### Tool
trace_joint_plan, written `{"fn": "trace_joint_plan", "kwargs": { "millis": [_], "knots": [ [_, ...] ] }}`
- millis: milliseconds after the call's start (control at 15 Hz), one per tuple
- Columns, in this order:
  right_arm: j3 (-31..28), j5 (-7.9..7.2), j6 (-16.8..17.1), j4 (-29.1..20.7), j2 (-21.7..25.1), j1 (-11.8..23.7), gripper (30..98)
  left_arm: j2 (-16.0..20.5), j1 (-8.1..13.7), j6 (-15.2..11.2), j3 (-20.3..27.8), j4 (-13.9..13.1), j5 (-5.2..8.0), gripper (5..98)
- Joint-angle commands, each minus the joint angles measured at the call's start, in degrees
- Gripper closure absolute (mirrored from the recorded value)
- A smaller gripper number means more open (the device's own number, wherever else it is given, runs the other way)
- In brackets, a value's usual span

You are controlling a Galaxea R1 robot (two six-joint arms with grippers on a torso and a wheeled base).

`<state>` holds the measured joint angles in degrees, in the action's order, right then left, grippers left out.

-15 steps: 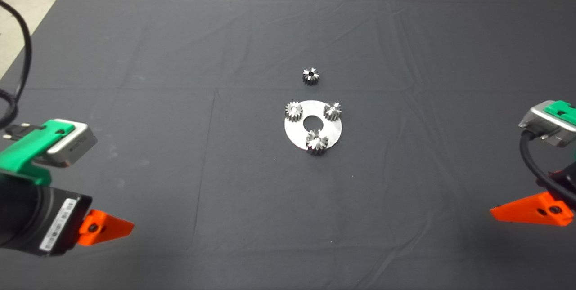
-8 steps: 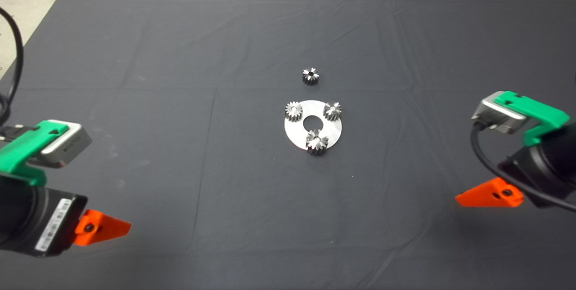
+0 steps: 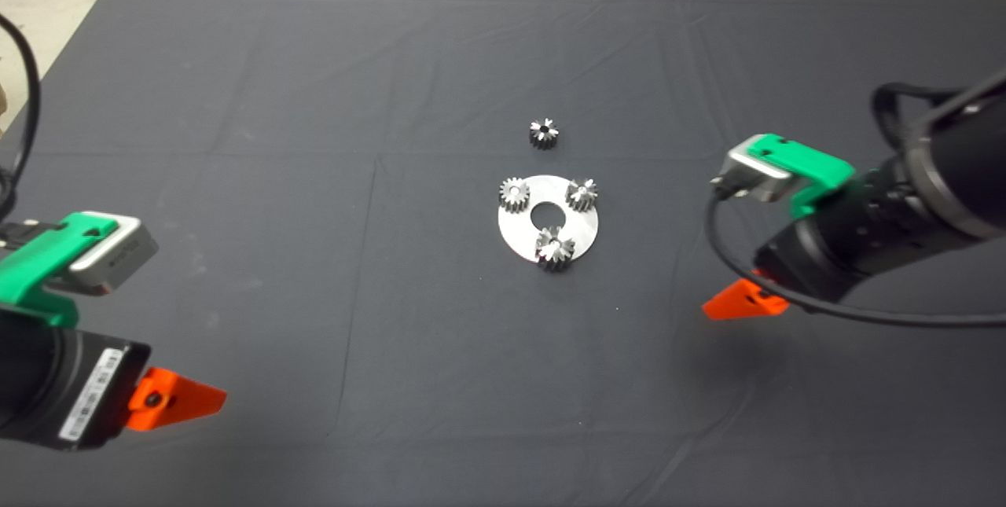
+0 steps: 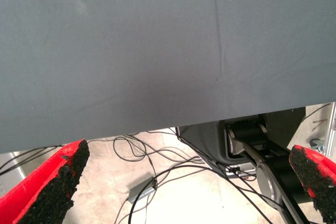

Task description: Remove an incorrectly installed larger gear and replace it with the correct smaller gear

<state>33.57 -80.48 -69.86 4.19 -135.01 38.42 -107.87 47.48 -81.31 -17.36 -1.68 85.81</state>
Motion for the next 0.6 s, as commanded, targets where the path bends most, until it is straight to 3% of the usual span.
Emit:
{"fn": "trace_joint_plan", "kwargs": {
  "millis": [0, 133, 533],
  "knots": [
    [4.11, -0.46, 1.31, 7.33, -5.66, -2.9, 30.5, -0.28, 0.33, 0.19, 0.85, -0.87, 0.15, 5.8],
    [5.75, -1.48, 1.62, 9.88, -8.35, -4.28, 30.5, -0.28, 0.33, 0.19, 0.85, -0.87, 0.15, 5.8],
    [8.69, -2.14, 3.24, 18.56, -12.0, -9.43, 30.5, -0.28, 0.28, 0.1, 0.85, -0.95, 0.41, 5.8]
  ]
}}
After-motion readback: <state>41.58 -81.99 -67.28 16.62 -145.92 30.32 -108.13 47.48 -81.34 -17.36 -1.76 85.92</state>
